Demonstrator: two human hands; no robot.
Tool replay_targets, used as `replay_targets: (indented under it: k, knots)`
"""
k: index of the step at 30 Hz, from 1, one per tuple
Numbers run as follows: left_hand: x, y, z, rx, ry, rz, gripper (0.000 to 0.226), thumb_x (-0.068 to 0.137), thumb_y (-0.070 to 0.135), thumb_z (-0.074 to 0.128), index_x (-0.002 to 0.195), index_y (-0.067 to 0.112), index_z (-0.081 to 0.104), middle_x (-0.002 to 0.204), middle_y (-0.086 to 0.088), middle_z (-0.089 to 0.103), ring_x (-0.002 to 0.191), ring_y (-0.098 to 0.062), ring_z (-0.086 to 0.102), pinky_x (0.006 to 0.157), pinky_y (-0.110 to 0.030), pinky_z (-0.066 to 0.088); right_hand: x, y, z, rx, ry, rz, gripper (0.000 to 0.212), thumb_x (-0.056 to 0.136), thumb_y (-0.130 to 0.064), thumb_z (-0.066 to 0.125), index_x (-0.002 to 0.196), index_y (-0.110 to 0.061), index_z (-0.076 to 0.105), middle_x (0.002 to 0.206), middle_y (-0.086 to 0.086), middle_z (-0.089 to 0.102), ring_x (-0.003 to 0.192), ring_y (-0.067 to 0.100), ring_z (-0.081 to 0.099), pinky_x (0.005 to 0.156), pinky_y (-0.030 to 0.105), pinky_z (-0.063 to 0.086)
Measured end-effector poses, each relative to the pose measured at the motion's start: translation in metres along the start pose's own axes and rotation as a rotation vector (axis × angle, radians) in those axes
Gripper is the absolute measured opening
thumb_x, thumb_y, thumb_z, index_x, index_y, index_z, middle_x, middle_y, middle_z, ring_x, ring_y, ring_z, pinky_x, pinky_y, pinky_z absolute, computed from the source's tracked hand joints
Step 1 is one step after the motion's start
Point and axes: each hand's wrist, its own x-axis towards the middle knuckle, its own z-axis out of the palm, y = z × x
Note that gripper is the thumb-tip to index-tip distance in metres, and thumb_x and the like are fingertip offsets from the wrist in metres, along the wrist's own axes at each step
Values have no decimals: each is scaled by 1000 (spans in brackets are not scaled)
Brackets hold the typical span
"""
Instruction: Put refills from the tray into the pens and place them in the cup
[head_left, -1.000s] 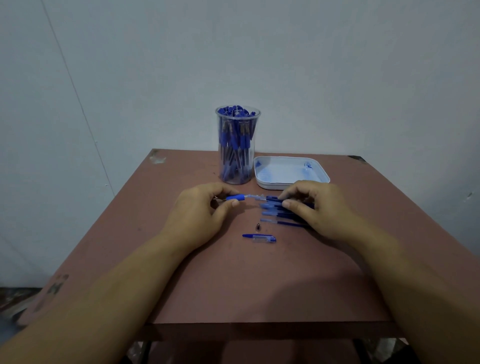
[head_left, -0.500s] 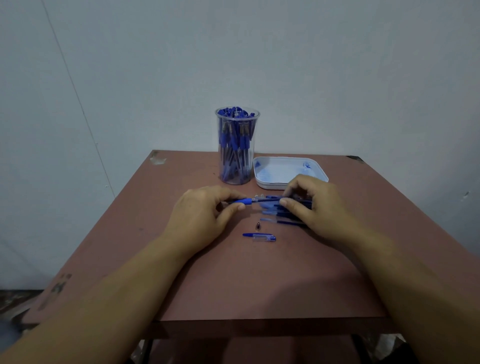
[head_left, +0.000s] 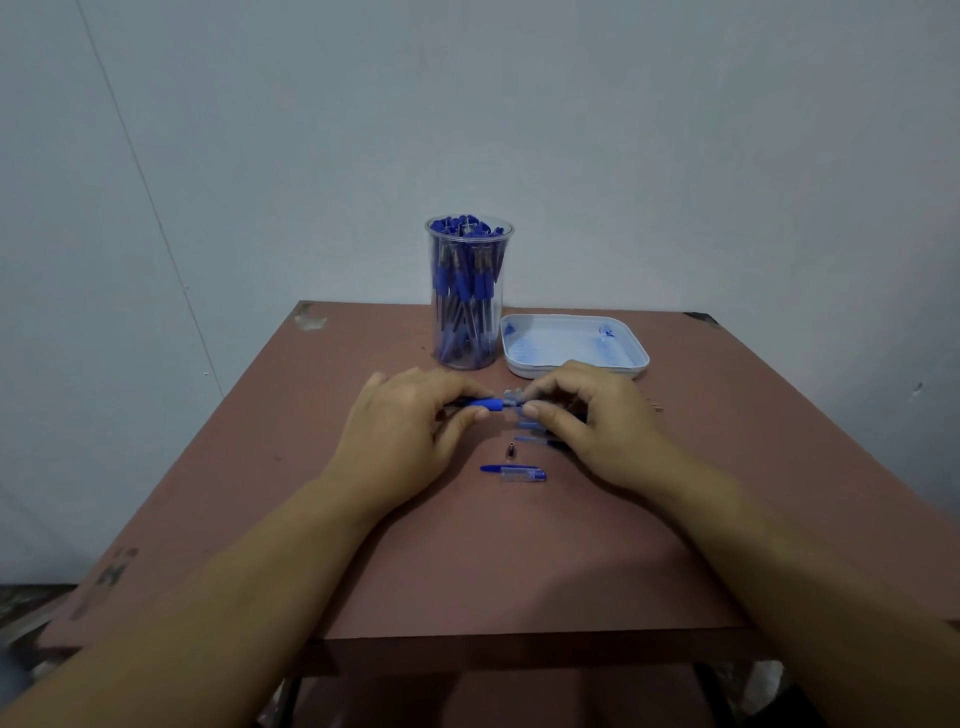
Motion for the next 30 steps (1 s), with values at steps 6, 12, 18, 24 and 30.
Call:
replay_targets:
  k: [6, 12, 18, 24, 30]
  knots:
    - [-1, -1, -3, -3, 44, -78, 13, 91, 35, 65, 104, 35, 70, 90, 21, 66, 80, -5, 58, 76, -35, 43, -2, 2, -6, -19, -53, 57, 22, 88, -27, 69, 100, -45, 62, 91, -20, 61, 90, 0, 54, 77, 15, 40]
    - [-1, -2, -4, 25, 46, -121, 14, 91, 35, 66, 104, 35, 70, 92, 18, 68, 78, -2, 52, 78, -40, 46, 2, -1, 1, -179, -274, 16, 17, 83, -47, 69, 99, -40, 72, 90, -17, 56, 99, 2, 43, 90, 27, 39]
    - [-1, -3, -4, -14, 46, -123, 13, 91, 35, 66, 103, 35, 69, 90, 20, 67, 75, -3, 54, 76, -44, 50, 4, -4, -2, -26, -124, 84, 6, 87, -32, 70, 87, -38, 70, 81, -10, 68, 77, 7, 60, 72, 25, 49]
    - [-1, 0, -4, -56, 22, -105, 13, 92, 38, 63, 103, 36, 69, 85, 28, 59, 75, 3, 50, 79, -42, 48, 0, -5, -4, 153, 83, 108, 19, 87, -17, 71, 88, -35, 68, 80, -8, 69, 75, 22, 62, 69, 24, 53]
    - [-2, 2, -3, -72, 9, -66, 13, 90, 39, 62, 102, 38, 68, 81, 35, 54, 76, 8, 52, 78, -39, 48, 0, -7, -2, 178, 30, 104, 20, 85, -15, 74, 91, -34, 69, 83, -3, 71, 79, 21, 64, 73, 27, 56]
